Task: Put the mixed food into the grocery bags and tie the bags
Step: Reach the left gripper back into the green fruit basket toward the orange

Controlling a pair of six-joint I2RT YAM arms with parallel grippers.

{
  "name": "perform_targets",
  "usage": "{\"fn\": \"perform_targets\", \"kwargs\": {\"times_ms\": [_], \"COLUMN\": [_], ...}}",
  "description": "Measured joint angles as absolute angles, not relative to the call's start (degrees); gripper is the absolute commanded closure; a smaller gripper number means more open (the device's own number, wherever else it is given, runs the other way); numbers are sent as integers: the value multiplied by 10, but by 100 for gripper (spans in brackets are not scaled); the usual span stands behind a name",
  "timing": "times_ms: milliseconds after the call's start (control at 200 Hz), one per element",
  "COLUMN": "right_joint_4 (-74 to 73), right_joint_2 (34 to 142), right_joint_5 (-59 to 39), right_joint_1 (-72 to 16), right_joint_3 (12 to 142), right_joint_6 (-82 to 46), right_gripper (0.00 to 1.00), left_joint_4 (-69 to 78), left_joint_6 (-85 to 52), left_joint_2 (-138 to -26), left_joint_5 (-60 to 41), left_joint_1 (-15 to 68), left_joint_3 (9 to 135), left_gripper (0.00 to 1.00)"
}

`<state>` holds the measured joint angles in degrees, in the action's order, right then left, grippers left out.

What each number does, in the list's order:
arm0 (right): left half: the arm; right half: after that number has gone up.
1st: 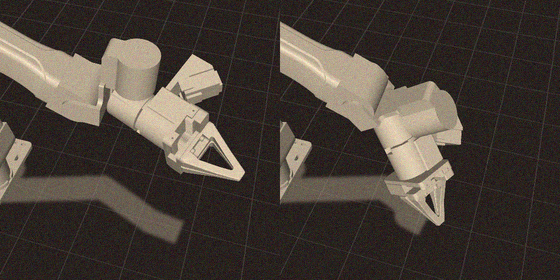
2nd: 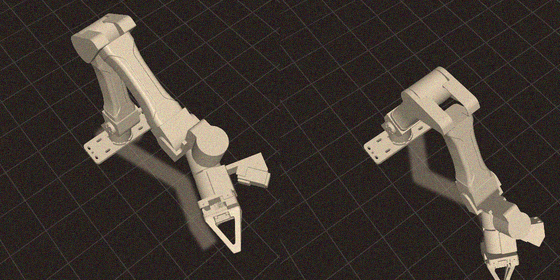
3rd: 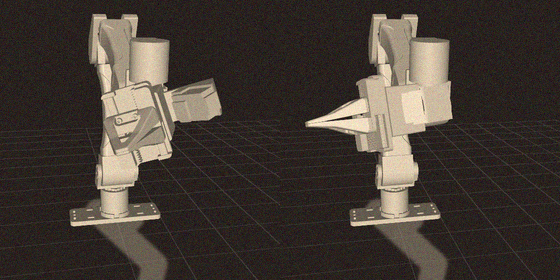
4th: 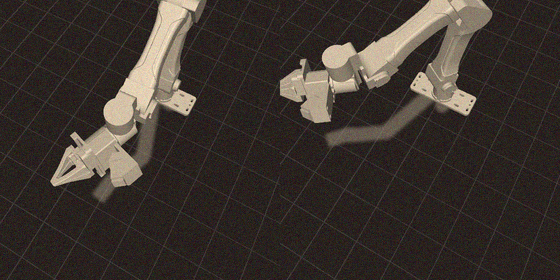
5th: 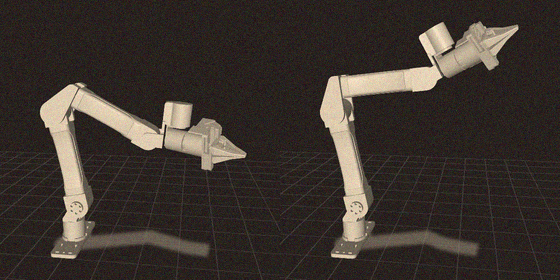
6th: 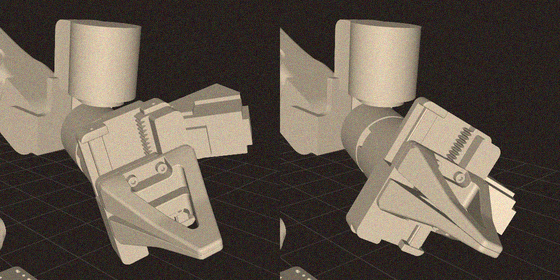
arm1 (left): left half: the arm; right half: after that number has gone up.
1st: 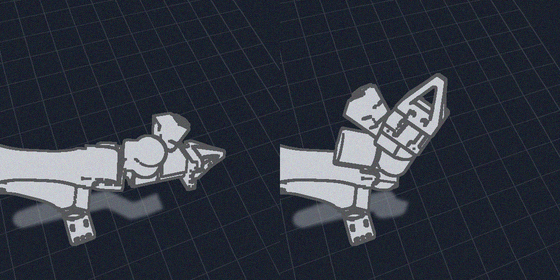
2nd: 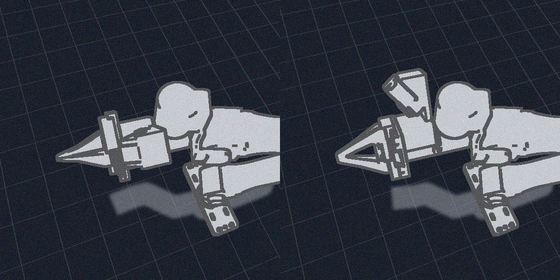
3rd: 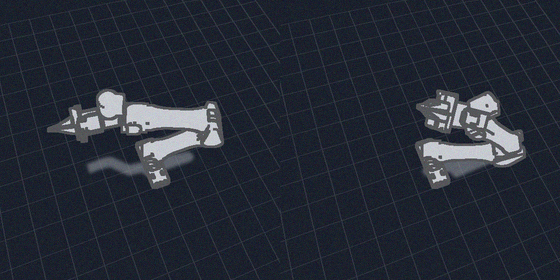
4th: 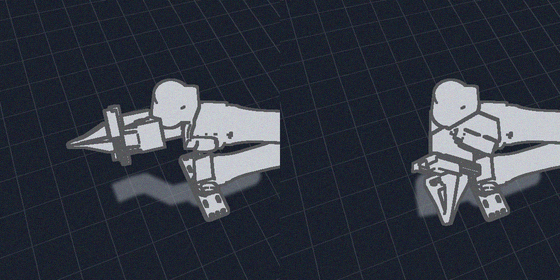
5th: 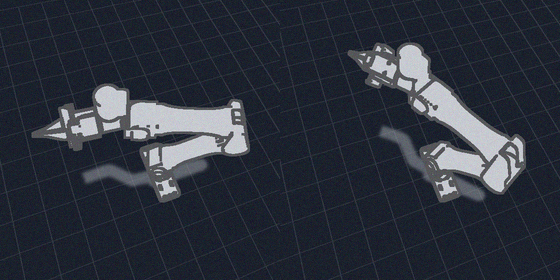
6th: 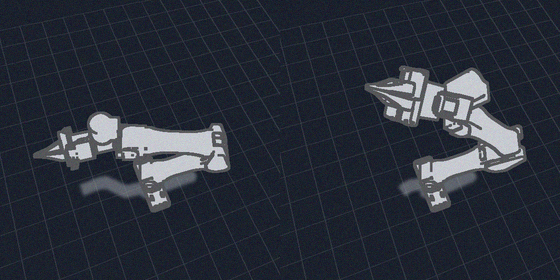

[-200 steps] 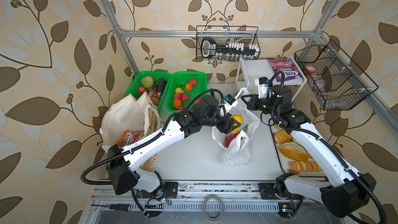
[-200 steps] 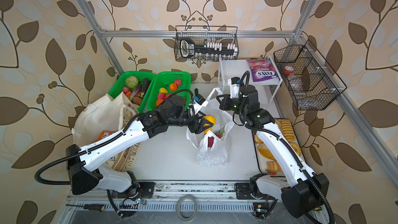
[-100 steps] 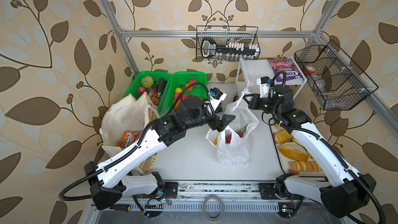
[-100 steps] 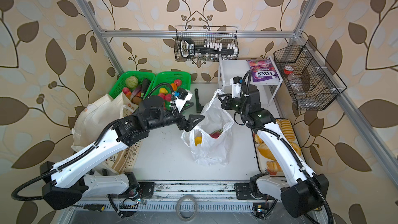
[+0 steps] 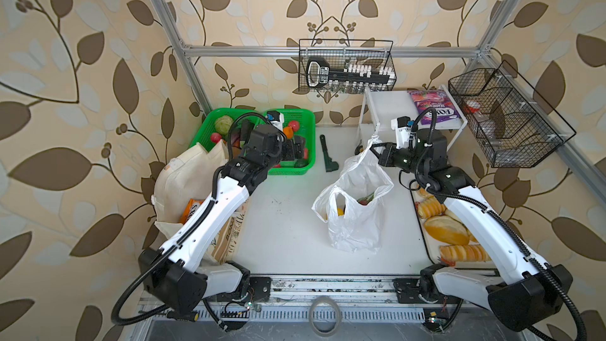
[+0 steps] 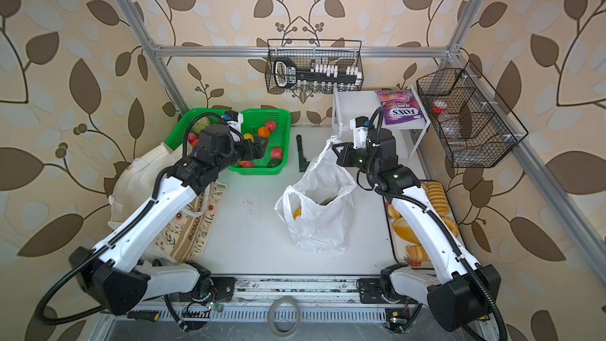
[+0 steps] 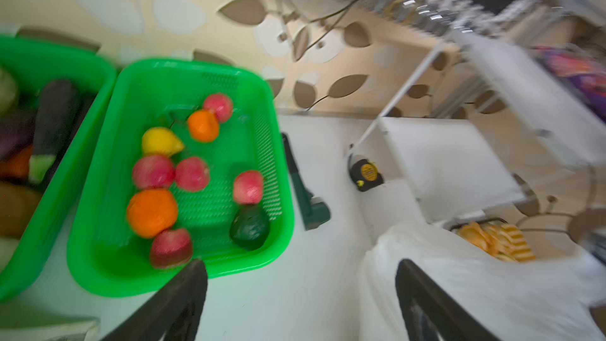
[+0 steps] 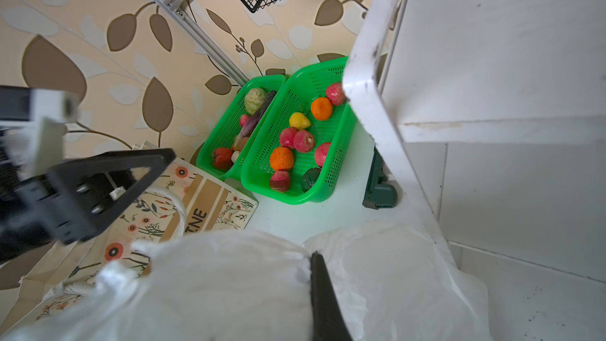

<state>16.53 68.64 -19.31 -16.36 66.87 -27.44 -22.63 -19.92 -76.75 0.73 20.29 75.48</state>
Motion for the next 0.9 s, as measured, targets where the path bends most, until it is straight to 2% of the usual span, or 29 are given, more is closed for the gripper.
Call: {"fn": "perform_targets", "kwargs": {"times_ms": [125, 265, 485, 900], "right_joint_4": [165, 165, 165, 166], "right_joint_2": [686, 685, 680, 680], "right_joint_5": [-196, -200, -203, -208], "right_joint_1": [-164, -164, -164, -164], "right_joint_3": [669, 669, 669, 669], "right_joint_6": [-276, -277, -277, -277], "right_gripper": [100, 100, 100, 100], "left_joint_4": [-266, -324, -455, -534], "left_joint_6": [-219, -212, -166, -122], "left_joint_2": [-885, -1014, -1213, -1304], "left_joint_5": [2, 29, 65, 96], "left_joint_1": [152, 130, 104, 76], "left_joint_3": [813, 894, 1094, 1179], "left_gripper": [15, 13, 12, 11]}}
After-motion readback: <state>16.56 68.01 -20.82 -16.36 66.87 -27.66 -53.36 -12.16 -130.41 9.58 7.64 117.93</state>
